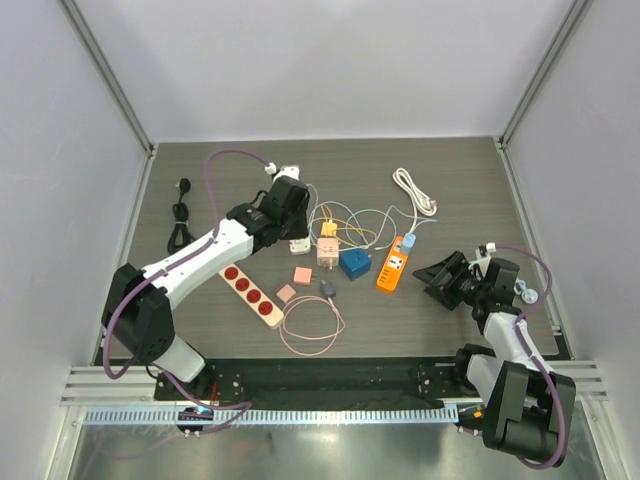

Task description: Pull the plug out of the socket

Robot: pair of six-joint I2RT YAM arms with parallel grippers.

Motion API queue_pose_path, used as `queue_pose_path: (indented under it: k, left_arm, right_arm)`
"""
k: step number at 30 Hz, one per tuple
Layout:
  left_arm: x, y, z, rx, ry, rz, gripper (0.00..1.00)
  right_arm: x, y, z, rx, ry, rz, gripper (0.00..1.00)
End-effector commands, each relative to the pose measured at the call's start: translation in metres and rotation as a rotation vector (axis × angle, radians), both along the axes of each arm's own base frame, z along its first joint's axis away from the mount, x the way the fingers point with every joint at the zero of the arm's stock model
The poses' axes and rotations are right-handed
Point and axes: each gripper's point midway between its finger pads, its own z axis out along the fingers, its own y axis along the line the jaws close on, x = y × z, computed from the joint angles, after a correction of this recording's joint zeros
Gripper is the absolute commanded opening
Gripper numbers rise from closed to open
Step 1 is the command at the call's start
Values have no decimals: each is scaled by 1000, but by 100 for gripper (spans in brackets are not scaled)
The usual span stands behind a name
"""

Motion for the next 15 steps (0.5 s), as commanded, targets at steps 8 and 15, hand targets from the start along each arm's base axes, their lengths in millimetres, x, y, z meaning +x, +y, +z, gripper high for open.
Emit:
queue_pose_path:
  k: [8, 15]
  left_arm:
    - [0, 35, -24, 108, 18, 91, 23]
    - [-7, 58, -50, 166, 73, 167, 44]
  right_arm:
    - [12, 6, -6, -106, -70, 8, 77]
    - [15, 5, -9, -141, -69, -1, 77]
